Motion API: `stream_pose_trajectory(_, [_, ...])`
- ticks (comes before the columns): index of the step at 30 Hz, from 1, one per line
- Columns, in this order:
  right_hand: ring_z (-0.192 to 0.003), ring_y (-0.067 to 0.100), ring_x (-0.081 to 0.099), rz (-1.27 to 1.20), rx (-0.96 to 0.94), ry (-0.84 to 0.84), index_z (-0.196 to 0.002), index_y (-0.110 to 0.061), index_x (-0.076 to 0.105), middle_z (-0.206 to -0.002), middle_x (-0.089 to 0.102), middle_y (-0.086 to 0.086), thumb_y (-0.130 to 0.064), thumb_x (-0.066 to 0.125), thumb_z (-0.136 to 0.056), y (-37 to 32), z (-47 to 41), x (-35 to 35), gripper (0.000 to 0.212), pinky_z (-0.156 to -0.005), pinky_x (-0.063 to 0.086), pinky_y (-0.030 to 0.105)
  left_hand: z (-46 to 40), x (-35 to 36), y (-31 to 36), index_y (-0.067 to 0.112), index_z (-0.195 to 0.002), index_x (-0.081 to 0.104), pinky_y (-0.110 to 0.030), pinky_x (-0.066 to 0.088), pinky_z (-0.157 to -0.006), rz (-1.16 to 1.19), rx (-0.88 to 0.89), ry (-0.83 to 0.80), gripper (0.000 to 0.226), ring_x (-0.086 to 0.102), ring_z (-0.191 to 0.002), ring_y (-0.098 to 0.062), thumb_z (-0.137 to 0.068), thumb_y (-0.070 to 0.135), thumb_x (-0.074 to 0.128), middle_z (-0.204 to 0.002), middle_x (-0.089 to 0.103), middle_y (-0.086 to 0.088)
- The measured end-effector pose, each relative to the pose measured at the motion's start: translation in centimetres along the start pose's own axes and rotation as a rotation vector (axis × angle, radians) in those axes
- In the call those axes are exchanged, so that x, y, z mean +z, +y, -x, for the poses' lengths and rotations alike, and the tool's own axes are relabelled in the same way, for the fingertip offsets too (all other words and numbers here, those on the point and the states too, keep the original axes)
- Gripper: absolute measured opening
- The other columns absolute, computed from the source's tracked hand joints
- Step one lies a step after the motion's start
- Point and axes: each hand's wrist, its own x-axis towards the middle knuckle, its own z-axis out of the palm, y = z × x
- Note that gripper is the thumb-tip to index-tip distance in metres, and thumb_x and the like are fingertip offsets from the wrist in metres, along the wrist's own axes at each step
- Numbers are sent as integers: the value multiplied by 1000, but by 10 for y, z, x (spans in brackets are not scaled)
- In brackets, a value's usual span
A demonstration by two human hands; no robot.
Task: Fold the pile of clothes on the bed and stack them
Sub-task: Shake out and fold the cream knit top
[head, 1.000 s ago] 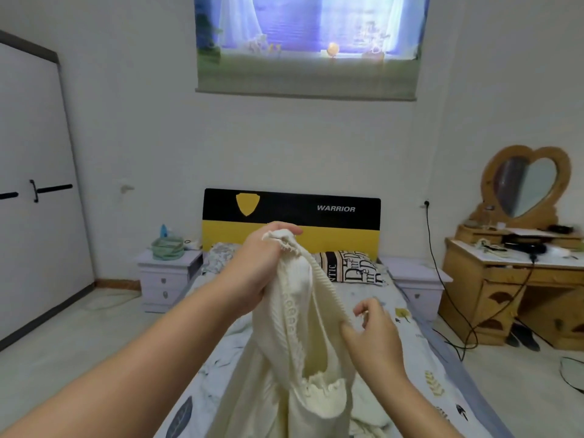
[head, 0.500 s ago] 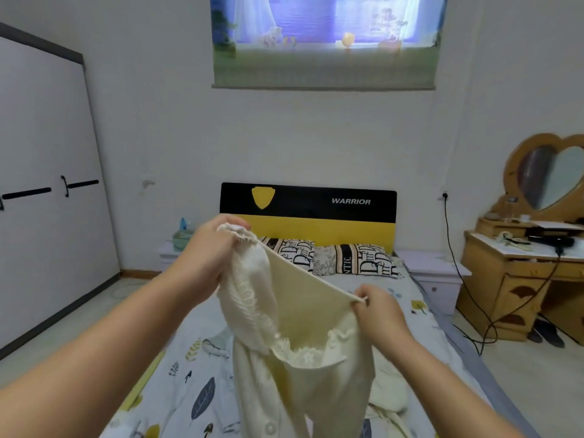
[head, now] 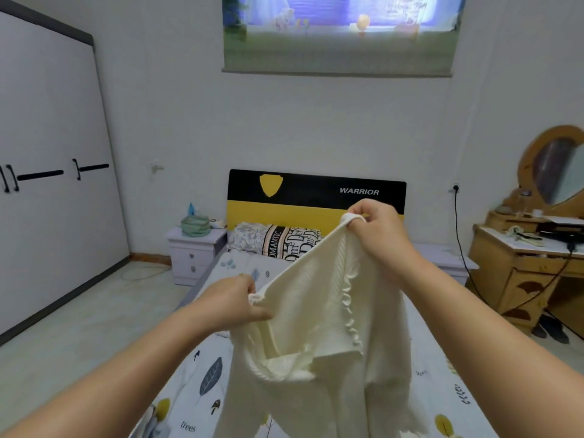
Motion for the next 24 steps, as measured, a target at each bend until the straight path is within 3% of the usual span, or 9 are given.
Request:
stream_pose_trajectory(2, [-64,6,48,70,-3,52,-66,-25,53,-70,55,-8,-15,55,-88,6,-2,-12,25,-54,34,24,-1,-4,-11,22,-102,49,-29,48,-69,176,44,-192,46,56,-83,-15,-71,47,73,-93,56,5])
stream_pose_trajectory(5, [-61,7,47,178,41,74,-70,-22,56,-67,55,-8,-18,57,-88,25,-2,-29,19,-52,33,22,-3,-1,-27,20,-107,52,-42,48,-95,365,144,-401,44,59,-105,-23,-68,11,69,-112,61,-5])
stream_pose_trajectory(7, [-60,14,48,226,76,56,-68,-18,58,-64,54,-3,-21,58,-88,41,2,-35,21,-52,32,24,-11,10,-30,22,-93,56,-31,51,-87,240,168,-276,30,62,-94,-15,-73,-1,61,-99,65,-1])
stream_pose_trajectory(9, [-55,18,43,338,114,22,-64,-8,60,-56,49,3,-24,56,-91,60,7,-37,31,-50,28,27,-19,17,-27,26,-71,53,-23,46,-63,99,171,-49,23,59,-72,-9,-82,9,62,-76,64,7])
stream_pose_trajectory(11, [-51,20,39,453,185,-9,-60,-5,57,-51,43,5,-27,52,-93,80,15,-38,40,-48,23,28,-24,23,-23,26,-61,47,-26,34,-53,131,146,78,31,51,-60,-10,-87,20,61,-62,55,8])
stream_pose_trajectory(15, [-47,17,33,519,333,-202,-52,-13,35,-51,36,2,-37,45,-96,122,39,-39,51,-47,17,28,-36,28,-20,21,-67,48,-30,30,-58,316,94,172,27,46,-67,-17,-93,26,52,-71,52,-2])
stream_pose_trajectory(19, [-35,6,21,246,408,-442,-47,-21,27,-43,23,-7,-43,57,-88,166,75,-36,56,-47,16,24,-45,28,-21,15,-73,48,-31,34,-58,435,3,228,25,47,-66,-19,-94,29,48,-74,52,-5])
stream_pose_trajectory(22, [-37,3,24,198,424,-533,-49,-21,36,-43,27,-12,-40,59,-89,187,90,-33,49,-45,19,17,-49,26,-22,18,-67,42,-28,25,-49,371,-7,271,29,40,-58,-12,-91,25,57,-67,47,1])
stream_pose_trajectory(24, [-43,3,38,112,489,-690,-56,-18,49,-50,42,-10,-33,60,-89,188,92,-37,38,-48,29,13,-50,22,-27,19,-64,40,-27,23,-48,320,-2,259,32,38,-57,-9,-88,20,62,-64,45,3])
